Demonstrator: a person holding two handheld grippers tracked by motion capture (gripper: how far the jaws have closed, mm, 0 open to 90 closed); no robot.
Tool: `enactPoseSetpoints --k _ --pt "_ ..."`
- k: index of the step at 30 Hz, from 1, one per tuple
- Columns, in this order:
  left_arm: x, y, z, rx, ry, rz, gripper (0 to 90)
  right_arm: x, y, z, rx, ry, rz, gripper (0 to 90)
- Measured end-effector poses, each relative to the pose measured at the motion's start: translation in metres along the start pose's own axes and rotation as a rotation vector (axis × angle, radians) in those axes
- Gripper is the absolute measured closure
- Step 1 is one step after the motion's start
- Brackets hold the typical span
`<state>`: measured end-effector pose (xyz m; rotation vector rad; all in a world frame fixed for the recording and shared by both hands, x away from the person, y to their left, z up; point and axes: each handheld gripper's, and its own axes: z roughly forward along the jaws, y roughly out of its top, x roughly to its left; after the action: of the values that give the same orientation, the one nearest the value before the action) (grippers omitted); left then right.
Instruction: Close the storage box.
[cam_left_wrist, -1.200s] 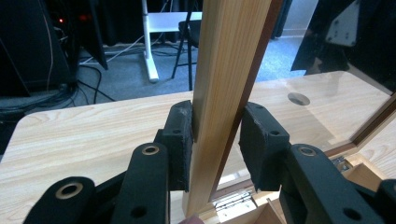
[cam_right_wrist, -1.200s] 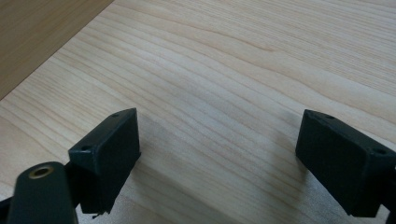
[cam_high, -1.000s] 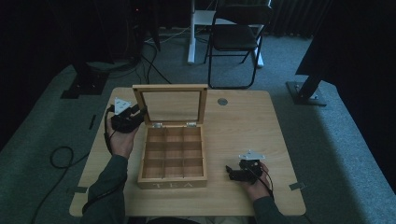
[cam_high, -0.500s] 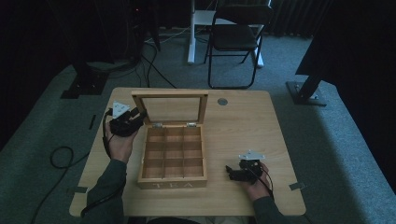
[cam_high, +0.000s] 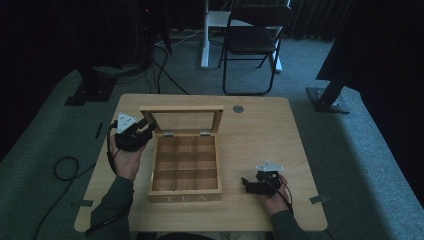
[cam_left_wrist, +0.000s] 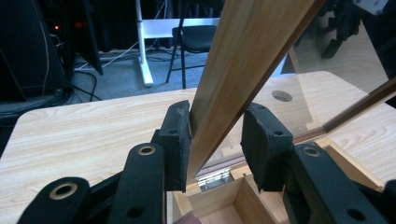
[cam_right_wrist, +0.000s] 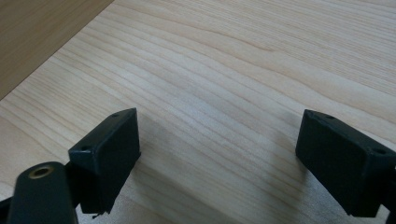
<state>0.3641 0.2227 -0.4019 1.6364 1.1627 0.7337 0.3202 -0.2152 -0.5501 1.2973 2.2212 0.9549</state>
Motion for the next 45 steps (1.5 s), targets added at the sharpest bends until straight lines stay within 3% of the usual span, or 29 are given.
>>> enactPoseSetpoints --k 16,31,39,45 --pt "-0.002 0.003 -0.009 0.035 -0.032 -0.046 58.1 0.0 0.0 0.0 -0.002 0.0 0.001 13.2" --pt "-0.008 -0.002 -0.018 0.06 -0.023 -0.011 55.4 0.0 0.0 0.0 -0.002 0.001 0.001 13.2" --pt "-0.01 -0.008 -0.024 0.076 -0.008 -0.002 49.2 0.0 0.0 0.0 -0.002 0.001 0.0 13.2" --pt "-0.011 -0.011 -0.028 0.089 -0.02 -0.009 48.1 0.0 0.0 0.0 -0.001 0.001 0.003 13.2"
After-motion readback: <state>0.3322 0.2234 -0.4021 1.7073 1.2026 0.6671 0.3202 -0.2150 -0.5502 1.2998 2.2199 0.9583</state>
